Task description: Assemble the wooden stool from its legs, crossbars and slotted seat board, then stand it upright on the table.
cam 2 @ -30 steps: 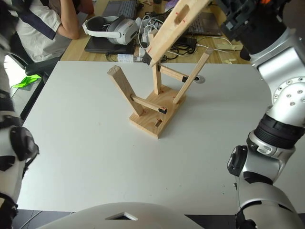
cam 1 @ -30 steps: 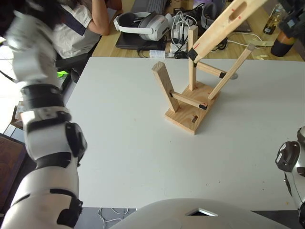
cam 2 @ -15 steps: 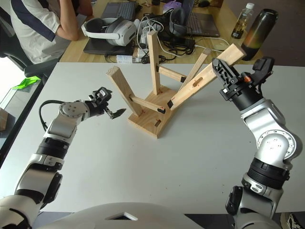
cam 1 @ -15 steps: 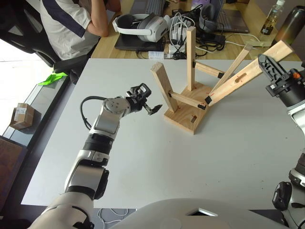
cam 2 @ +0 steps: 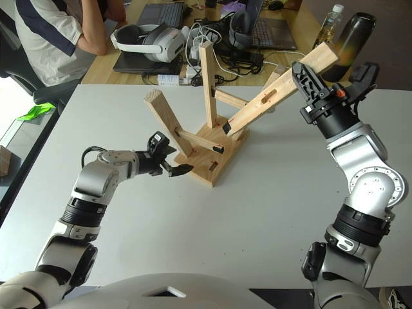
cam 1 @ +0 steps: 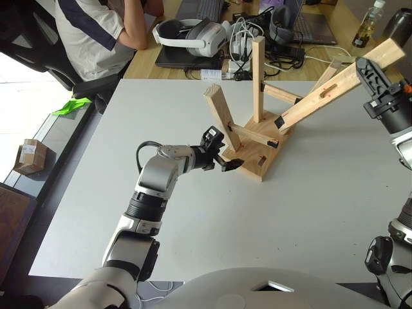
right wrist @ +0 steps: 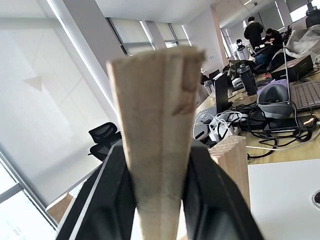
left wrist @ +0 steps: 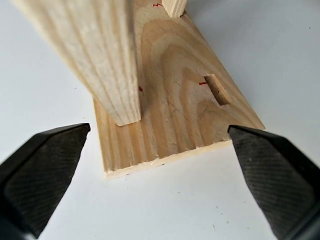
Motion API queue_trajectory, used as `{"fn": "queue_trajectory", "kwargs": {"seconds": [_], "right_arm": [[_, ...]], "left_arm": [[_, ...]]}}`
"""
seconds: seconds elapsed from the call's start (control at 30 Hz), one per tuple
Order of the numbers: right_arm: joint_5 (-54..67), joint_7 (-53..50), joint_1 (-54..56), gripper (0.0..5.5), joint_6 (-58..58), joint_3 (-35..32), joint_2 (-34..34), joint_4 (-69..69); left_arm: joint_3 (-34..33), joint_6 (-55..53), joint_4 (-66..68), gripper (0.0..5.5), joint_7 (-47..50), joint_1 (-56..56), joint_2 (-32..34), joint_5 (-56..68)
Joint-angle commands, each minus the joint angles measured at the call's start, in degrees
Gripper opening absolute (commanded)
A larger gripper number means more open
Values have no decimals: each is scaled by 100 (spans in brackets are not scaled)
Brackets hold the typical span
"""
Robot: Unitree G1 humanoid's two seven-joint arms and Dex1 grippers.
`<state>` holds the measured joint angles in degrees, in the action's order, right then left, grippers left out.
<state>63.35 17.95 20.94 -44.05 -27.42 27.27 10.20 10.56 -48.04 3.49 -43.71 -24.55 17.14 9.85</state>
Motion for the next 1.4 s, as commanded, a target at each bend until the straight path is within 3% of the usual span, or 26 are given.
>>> {"fn": "queue_trajectory", "kwargs": {"seconds": [0.03, 0.23, 0.5, 0.77, 1.17, 1.4], "right_arm": [[125, -42, 16, 101, -51, -23, -12, 3], [209, 359, -671, 101, -385, -185, 243, -336], [80, 405, -722, 101, -646, -440, 675, -1050], [-878, 1173, -1019, 101, -345, -271, 1199, -1761], [-1734, 1753, -530, 101, 735, -117, 1334, -2719], [-2490, 3207, -583, 101, 871, 1009, 1840, -2759]], "left_arm": [[-68, -197, -276, 516, 214, -152, -240, 243], [251, -117, -705, 516, 374, -41, -556, 390], [601, -369, -1368, 516, 639, 167, -831, 657], [790, -562, -1772, 516, 1008, 376, -1226, 958], [825, -533, -1693, 516, 1473, 300, -1740, 1148], [633, -295, -1492, 516, 1655, 192, -1711, 1059]]}}
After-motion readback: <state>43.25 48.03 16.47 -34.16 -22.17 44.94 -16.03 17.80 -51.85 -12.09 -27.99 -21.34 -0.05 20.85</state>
